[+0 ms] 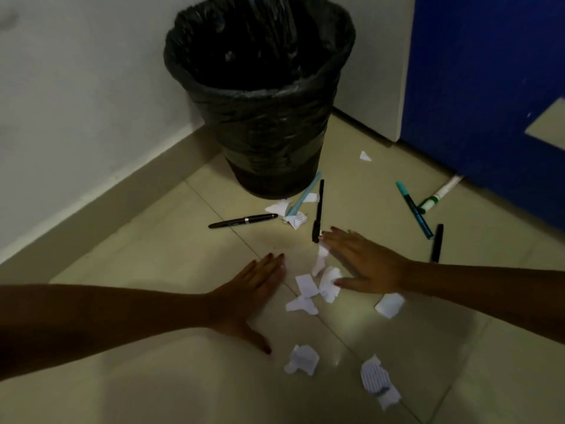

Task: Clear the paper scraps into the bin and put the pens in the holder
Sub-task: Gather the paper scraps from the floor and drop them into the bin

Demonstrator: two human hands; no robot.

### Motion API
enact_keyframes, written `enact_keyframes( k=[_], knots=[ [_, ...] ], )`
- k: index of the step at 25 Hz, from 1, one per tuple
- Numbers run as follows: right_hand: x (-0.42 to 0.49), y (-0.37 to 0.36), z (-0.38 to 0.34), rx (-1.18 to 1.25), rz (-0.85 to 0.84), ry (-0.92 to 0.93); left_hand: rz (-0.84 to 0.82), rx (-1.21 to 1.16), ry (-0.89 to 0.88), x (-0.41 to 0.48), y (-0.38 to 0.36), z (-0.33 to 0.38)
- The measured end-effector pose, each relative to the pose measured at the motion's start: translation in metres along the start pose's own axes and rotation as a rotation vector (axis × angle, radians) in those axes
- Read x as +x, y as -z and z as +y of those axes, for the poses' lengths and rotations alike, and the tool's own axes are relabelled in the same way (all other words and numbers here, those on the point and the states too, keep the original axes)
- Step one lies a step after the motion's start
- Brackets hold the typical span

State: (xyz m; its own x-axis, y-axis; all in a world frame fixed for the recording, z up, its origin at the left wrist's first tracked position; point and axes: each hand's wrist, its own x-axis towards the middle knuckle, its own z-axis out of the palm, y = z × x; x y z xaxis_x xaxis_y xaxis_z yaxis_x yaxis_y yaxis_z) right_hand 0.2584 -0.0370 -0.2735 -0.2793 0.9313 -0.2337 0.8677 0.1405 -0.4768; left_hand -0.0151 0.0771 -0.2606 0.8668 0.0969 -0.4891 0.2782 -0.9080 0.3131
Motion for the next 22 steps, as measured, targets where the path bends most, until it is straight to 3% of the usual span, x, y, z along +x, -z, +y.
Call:
enact_keyframes(
  k=[2, 6, 10, 14, 17, 19, 22],
  knots=[
    [0.005, -0.027, -0.010, 0.022, 0.087, 0.081, -0.025, -0.010, -0.093, 0.010, 0.003, 0.020],
    [-0.014, -0.048, -0.023, 0.061, 0.057, 0.174, 0.038, -0.077, -0.124, 0.020, -0.017, 0.048],
    [-0.059, -0.049, -0.011, -0.241, -0.080, 0.378, 0.131, 0.052, -0.261, 0.019, -0.047, 0.048],
    [-0.094, -0.068, -0.026, -0.475, -0.170, 0.460, 0.206, 0.193, -0.474, 0.023, -0.054, 0.041],
    [-0.092, -0.088, -0.025, -0.505, -0.078, 0.519, 0.269, 0.207, -0.658, 0.037, -0.058, 0.041],
    [-0.084, -0.094, -0.025, -0.397, 0.051, 0.576, 0.341, 0.214, -0.729, 0.046, -0.061, 0.043],
    [-0.063, -0.083, -0.027, -0.251, 0.192, 0.561, 0.452, 0.190, -0.617, 0.064, -0.045, 0.041]
  ],
)
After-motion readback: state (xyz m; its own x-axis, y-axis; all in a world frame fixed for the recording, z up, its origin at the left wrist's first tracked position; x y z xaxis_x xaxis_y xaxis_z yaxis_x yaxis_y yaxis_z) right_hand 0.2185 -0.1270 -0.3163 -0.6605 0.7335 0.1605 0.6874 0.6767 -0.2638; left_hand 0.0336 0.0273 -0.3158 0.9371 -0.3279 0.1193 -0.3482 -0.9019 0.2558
